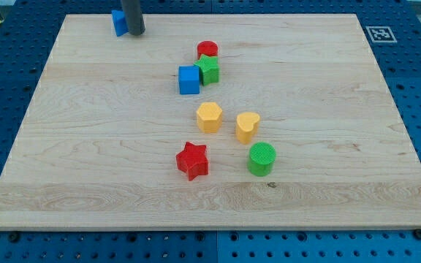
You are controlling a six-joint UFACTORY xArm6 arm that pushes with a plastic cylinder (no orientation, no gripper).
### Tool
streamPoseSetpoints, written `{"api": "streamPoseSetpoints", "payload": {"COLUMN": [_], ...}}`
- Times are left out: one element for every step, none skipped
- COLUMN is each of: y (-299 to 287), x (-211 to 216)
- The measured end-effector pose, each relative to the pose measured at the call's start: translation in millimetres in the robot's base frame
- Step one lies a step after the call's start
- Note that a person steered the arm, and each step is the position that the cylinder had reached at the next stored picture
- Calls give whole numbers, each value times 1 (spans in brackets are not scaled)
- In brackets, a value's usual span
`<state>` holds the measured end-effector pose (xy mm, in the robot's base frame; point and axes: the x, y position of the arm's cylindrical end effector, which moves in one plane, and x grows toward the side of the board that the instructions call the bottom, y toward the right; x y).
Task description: Push the blue triangle to the up slightly
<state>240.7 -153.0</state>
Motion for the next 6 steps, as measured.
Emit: {"api": "streamPoseSetpoints", "payload": {"y": [-17,-34,-38,-26,22,42], "x": [-1,-3,-2,12,65,100]}}
